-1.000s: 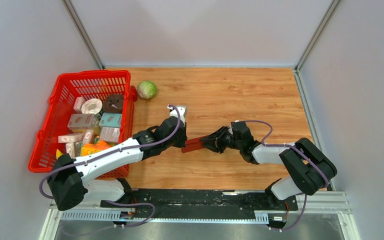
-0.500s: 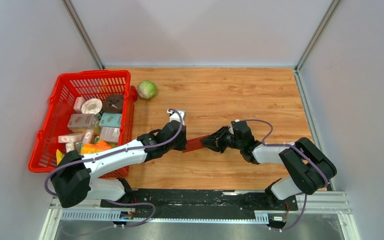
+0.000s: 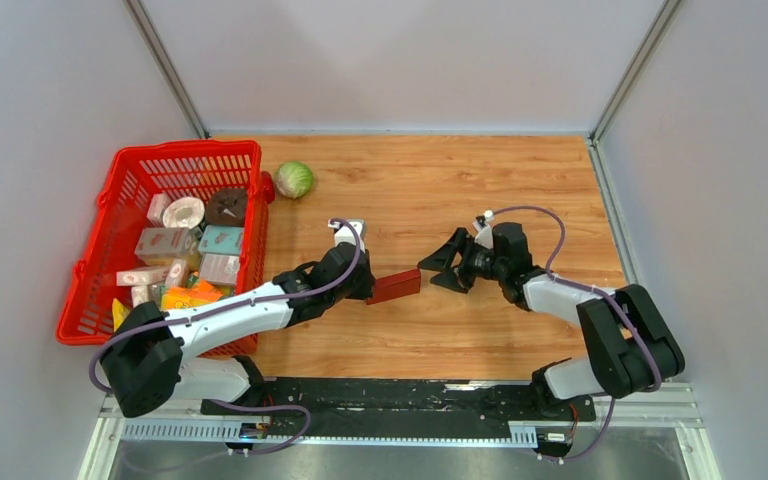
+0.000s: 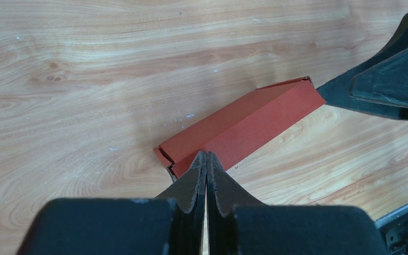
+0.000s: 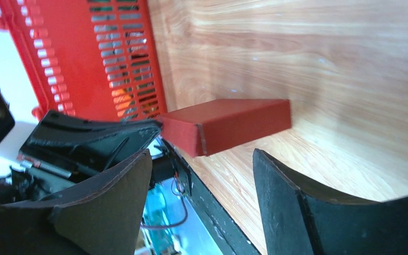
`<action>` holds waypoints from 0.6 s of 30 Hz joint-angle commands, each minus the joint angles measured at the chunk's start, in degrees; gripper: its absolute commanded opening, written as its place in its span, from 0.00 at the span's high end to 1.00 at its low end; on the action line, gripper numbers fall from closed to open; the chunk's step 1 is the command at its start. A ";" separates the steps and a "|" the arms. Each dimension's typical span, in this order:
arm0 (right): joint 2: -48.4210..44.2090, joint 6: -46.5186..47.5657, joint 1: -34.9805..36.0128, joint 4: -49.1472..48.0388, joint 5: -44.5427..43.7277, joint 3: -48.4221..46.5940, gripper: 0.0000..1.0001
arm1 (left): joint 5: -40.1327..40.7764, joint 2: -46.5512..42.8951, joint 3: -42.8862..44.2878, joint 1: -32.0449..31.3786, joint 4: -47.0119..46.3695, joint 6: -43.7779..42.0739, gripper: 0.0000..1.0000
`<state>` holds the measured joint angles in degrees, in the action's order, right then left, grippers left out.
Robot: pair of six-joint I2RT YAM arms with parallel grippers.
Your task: Fold the paper box
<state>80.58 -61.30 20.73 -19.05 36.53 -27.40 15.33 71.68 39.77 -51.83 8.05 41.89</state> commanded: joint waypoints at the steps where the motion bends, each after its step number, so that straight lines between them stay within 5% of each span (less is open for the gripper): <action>1: 2.47 10.76 -0.08 -0.71 10.03 -5.20 0.26 | -1.80 1.97 -1.89 0.15 4.60 0.04 0.96; 6: 5.90 13.48 -0.08 -0.20 11.45 -7.14 0.30 | -1.62 2.15 -2.59 0.15 4.51 0.30 0.96; 10: 8.19 14.19 -0.08 -1.16 11.45 -7.32 0.51 | -1.62 2.06 -2.68 0.15 4.43 0.21 0.96; 18: 13.11 12.70 -0.08 -6.44 11.46 -5.65 0.63 | -1.89 2.41 -3.29 0.15 4.07 0.30 0.96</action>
<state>91.92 -49.65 20.36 -21.78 47.97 -33.06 15.09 71.77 39.29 -51.70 7.03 41.95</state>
